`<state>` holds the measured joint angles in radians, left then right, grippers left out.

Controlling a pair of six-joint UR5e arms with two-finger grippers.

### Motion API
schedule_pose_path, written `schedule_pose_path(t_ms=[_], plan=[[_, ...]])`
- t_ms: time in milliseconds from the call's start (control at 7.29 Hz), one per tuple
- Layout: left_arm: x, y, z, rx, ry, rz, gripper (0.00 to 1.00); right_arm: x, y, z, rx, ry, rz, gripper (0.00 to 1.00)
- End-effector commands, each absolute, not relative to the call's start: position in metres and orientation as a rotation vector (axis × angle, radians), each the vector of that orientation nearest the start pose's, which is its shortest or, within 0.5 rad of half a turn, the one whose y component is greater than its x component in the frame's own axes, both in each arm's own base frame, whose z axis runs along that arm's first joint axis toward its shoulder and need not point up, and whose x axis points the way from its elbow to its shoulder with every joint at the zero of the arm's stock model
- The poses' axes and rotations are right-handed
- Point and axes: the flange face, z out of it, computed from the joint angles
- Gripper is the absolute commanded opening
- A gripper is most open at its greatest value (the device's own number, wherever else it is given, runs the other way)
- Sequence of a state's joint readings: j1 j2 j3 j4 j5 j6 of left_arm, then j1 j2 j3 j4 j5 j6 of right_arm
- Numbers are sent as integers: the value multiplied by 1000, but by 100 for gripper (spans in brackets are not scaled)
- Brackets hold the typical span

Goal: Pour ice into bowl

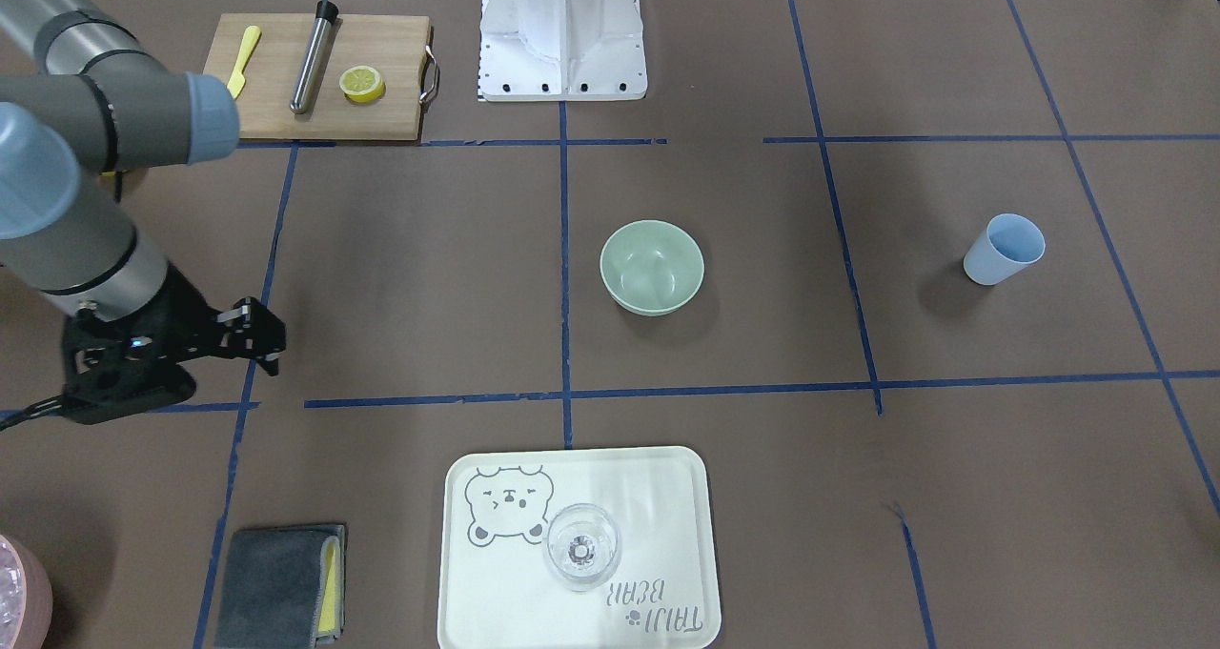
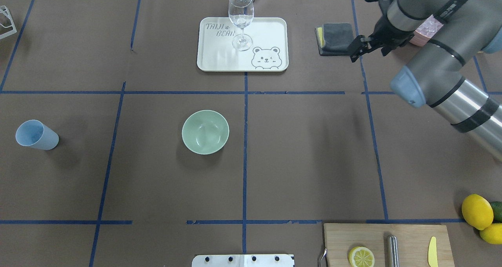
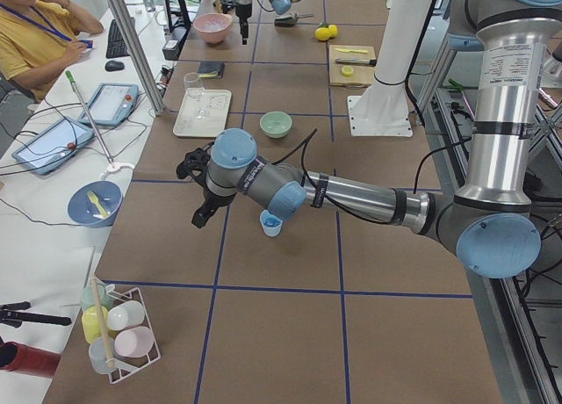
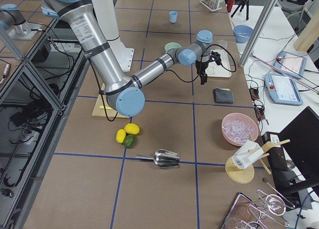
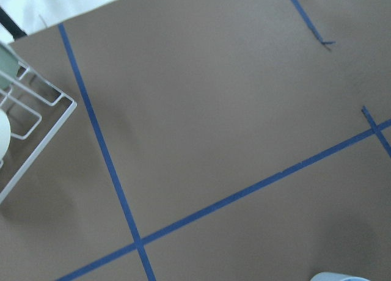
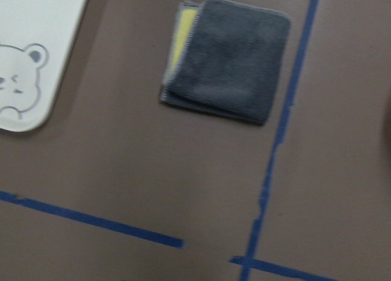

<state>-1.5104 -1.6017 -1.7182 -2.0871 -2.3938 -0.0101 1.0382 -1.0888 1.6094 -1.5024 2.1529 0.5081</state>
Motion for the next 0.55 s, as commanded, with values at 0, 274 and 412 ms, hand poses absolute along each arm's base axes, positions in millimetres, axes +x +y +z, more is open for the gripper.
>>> schedule_pose_path(t_ms=[0, 274, 412], plan=[[-14, -506, 488, 711, 930, 160, 100, -191, -619, 419, 237, -745, -284, 100], [45, -448, 514, 874, 953, 104, 100, -175, -612, 438, 230, -756, -287, 100], [66, -430, 520, 906, 953, 68, 100, -170, -611, 444, 224, -753, -279, 100]])
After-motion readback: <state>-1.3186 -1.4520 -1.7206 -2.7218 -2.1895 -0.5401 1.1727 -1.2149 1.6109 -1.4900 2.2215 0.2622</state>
